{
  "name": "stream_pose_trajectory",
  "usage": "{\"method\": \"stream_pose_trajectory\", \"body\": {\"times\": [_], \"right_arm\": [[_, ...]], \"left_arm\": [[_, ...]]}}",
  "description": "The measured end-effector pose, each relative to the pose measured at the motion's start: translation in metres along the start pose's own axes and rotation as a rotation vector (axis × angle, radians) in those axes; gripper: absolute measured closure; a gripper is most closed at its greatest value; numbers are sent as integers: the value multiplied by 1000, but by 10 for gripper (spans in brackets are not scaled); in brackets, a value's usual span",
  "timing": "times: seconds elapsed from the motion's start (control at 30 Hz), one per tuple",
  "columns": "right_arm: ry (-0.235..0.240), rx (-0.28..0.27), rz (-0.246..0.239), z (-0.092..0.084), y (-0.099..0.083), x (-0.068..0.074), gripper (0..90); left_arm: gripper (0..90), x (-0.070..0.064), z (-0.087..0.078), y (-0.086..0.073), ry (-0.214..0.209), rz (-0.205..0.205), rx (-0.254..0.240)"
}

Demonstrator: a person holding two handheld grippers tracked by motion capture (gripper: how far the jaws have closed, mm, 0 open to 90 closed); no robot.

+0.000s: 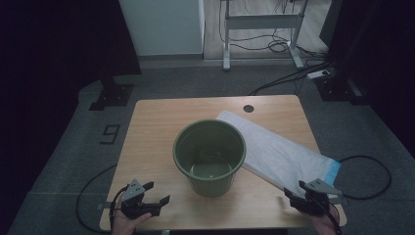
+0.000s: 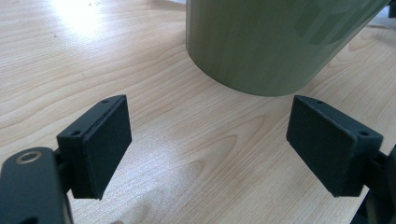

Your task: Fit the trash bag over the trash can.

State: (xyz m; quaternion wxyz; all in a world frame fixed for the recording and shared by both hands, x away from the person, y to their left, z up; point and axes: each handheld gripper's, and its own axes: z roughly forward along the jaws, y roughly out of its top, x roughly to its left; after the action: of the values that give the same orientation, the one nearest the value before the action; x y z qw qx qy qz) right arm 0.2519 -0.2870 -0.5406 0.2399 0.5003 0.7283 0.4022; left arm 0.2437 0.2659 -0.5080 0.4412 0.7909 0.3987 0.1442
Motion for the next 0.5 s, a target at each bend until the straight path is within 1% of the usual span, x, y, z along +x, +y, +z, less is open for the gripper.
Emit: {"method": "stream_pose_trajectory", "body": {"times": [0.03, 0.07, 0.1, 0.13, 0.23, 0.3, 0.4, 0.5], "right_arm": [[0, 0, 0, 0, 0, 0, 301], [18, -9, -7, 8, 11, 8, 286], [18, -9, -7, 8, 11, 8, 286], [31, -20, -10, 15, 19, 13, 282], [55, -25, -7, 30, 31, 19, 269], [76, -19, 0, 40, 39, 21, 257], [87, -5, 4, 54, 48, 24, 249], [85, -3, 10, 64, 55, 26, 243]], "left_arm": [[135, 0, 0, 0, 0, 0, 0], [135, -1, 0, 0, -1, 2, 1], [135, -1, 0, 0, -1, 2, 1], [135, -1, 0, 0, 1, 6, 3], [135, -1, 0, -1, 0, 5, 1], [135, -1, -1, -1, 0, 1, -1], [135, 0, -2, -1, 4, 0, -2], [135, 1, -3, -2, 6, -6, -8]]}}
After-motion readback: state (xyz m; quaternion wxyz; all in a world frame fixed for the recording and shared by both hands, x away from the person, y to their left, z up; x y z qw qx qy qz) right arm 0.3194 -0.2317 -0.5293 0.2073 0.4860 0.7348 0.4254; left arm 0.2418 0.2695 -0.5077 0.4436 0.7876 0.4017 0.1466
